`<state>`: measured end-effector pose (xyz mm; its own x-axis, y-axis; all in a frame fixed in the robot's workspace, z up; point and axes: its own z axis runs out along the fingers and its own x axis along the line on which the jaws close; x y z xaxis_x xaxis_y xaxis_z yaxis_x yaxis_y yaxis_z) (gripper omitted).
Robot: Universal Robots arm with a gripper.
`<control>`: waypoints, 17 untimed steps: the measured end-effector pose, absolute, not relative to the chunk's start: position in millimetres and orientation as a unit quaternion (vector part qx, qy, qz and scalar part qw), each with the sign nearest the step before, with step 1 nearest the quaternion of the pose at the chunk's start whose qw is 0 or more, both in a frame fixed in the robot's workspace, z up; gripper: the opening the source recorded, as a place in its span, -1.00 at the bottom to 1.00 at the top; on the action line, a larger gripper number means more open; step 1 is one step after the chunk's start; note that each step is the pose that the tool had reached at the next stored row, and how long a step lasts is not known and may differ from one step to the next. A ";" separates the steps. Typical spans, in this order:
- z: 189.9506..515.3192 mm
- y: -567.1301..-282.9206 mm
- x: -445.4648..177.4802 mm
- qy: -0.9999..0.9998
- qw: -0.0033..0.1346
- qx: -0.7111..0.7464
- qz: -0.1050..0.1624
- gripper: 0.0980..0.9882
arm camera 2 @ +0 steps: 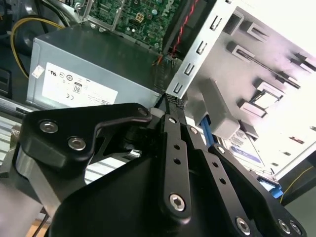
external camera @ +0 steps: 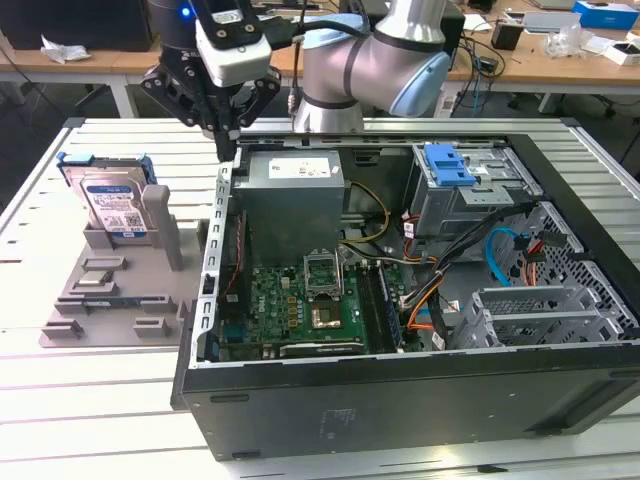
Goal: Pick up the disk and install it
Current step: 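Reach for the disk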
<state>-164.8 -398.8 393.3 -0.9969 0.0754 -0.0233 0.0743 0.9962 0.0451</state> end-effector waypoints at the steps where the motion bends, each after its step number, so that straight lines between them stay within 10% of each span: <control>1: 393.3 -398.8 -168.8 0.999 0.012 0.037 0.022 -0.98; 17: 393.3 -398.9 -207.7 0.999 0.012 0.037 0.022 -0.98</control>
<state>-207.7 -398.9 393.3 -0.9969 0.0752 -0.0233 0.0741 0.9962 0.0451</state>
